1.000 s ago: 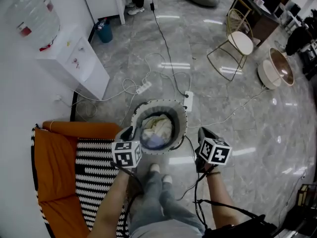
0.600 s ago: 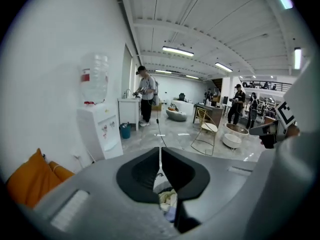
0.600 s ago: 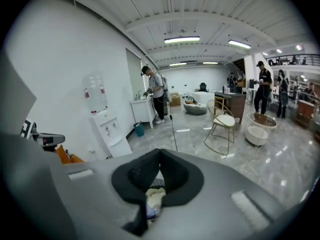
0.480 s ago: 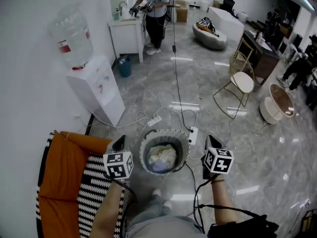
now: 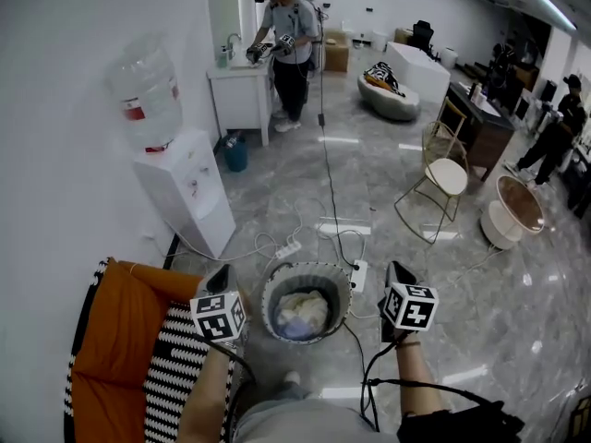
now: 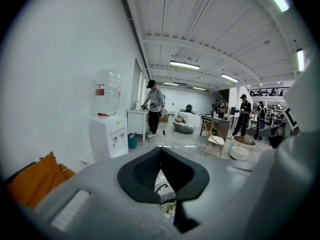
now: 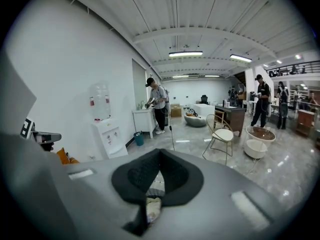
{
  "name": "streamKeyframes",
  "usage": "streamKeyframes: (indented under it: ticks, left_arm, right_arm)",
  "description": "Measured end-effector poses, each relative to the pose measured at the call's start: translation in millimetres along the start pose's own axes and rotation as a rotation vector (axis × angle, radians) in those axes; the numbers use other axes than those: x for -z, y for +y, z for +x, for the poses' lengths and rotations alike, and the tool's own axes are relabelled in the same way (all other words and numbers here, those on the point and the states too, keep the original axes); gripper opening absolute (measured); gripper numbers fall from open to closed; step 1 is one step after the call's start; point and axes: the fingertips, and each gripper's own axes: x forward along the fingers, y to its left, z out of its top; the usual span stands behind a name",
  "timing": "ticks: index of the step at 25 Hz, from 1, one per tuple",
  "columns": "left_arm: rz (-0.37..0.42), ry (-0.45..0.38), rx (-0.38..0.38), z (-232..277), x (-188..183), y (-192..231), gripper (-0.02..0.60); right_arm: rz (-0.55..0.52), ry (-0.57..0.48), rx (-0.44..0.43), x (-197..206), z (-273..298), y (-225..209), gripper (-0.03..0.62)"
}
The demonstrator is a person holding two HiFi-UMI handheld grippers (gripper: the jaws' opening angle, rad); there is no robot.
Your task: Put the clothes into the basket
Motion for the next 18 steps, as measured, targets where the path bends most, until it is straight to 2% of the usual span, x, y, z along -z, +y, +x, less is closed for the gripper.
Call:
streamKeyframes:
  ticks: [18]
  left_arm:
    - [0.012,-0.002,0.040,21.2,-5.5,-7.8,0.009]
  right_arm:
    - [-0.003,-0.027,0.014,-13.5,6.3,7.8,0.003]
